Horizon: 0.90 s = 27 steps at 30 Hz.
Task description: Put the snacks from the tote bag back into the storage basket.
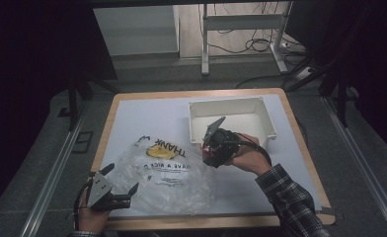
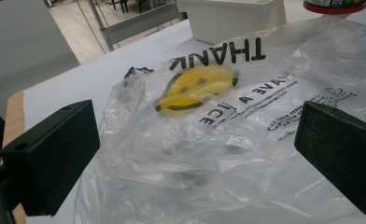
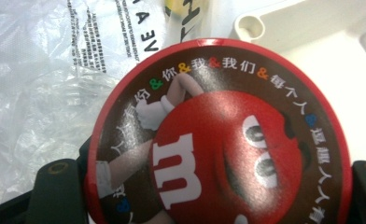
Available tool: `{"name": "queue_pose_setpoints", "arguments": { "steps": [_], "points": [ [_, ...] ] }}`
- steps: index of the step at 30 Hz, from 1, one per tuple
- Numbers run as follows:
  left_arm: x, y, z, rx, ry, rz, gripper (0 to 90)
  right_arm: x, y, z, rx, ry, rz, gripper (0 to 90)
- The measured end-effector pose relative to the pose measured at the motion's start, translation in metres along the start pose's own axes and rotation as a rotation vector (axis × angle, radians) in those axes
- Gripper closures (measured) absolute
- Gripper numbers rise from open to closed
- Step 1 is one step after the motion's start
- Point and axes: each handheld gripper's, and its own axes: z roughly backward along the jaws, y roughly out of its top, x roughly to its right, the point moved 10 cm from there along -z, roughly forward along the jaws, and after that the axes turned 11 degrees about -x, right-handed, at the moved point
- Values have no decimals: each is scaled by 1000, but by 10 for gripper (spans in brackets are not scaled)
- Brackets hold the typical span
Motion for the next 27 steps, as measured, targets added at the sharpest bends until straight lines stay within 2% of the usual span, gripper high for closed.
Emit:
{"name": "queue_pose_setpoints", "arguments": {
  "steps": [18,27],
  "points": [
    [0,0,0,0,0,0,0,20,-3,0,-5,-5,0,257],
    [0,0,0,2,1,1,0,33,0,4,12,-5,-7,257]
  ]
}}
